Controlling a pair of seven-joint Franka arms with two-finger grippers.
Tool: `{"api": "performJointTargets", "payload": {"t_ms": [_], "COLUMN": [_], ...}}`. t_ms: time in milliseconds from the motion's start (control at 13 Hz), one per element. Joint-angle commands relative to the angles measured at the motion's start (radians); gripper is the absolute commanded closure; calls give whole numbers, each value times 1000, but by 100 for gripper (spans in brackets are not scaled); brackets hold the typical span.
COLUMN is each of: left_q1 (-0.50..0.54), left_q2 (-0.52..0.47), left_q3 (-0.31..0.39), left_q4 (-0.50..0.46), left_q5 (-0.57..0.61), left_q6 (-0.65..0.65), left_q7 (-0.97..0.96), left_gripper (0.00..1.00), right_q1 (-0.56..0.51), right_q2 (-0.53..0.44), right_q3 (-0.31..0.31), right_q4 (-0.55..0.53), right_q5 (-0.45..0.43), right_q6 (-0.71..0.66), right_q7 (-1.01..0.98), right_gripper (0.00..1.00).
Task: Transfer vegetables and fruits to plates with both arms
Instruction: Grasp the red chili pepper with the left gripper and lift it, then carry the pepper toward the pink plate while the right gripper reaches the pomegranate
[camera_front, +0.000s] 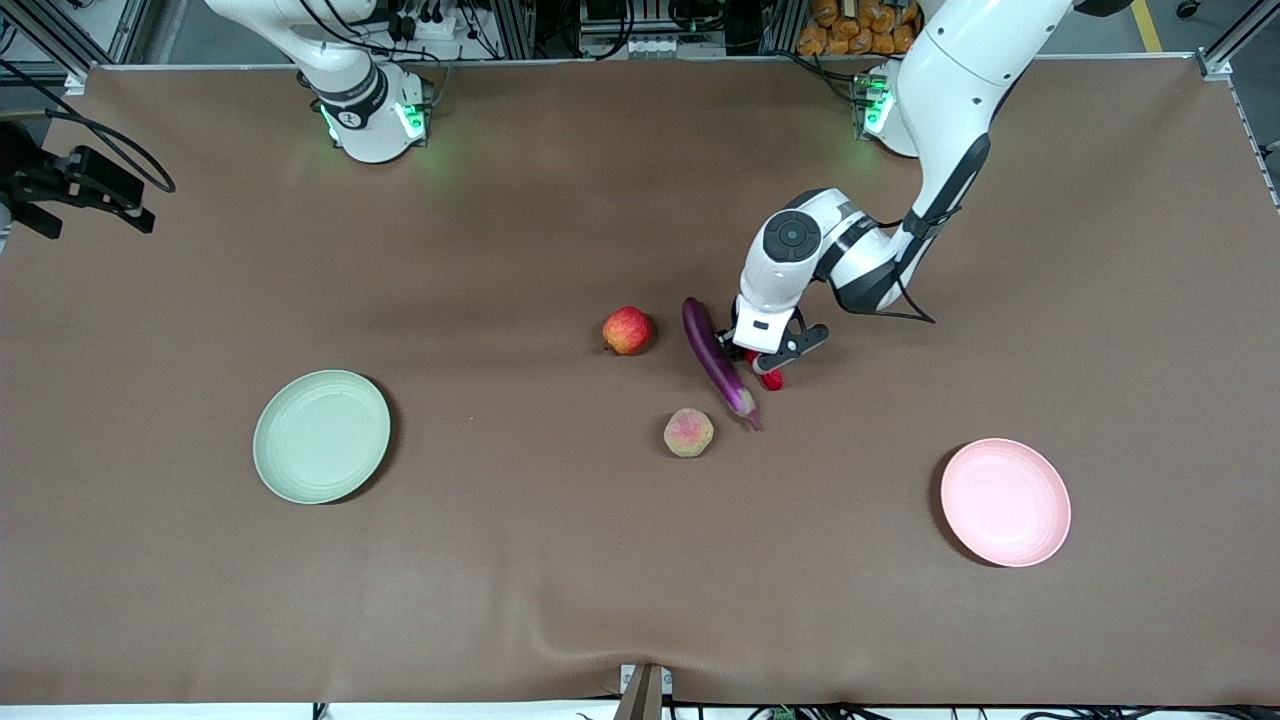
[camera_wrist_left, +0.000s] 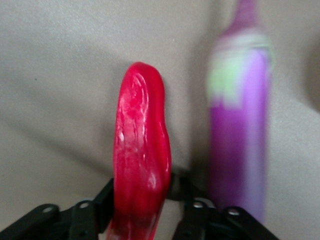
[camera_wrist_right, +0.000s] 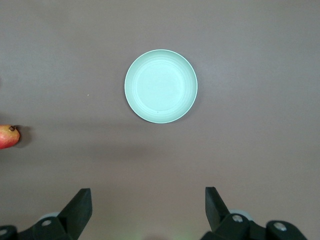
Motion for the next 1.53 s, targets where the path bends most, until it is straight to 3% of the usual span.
{"api": "performJointTargets", "payload": {"t_ms": [0,307,767,1073,1456], "left_q1": [25,138,252,362,525], "left_q2": [-35,-154,-259,-318,-346], "left_q3": [3,-1,-4,-10,-10], "left_q4": [-4,4,2,-2,-1], "left_q5": [35,43,43,11,-43], "left_q6": [9,-146,-319,-360,-373], "left_q7": [-18,126,316,428,681], "left_gripper": [100,100,100,100,100], "right_q1": [20,14,25,98,158], "right_q2": [-3,11,206,240,287], "right_q3": [-5,-8,-5,-3,-5], "right_q4": [6,11,49,63,65], "right_q5": [3,-2,3,4,182], "right_q6": [8,20,25,87,258], "right_q7": [0,-5,-5,1,148], "right_gripper": [0,0,0,0,0]}}
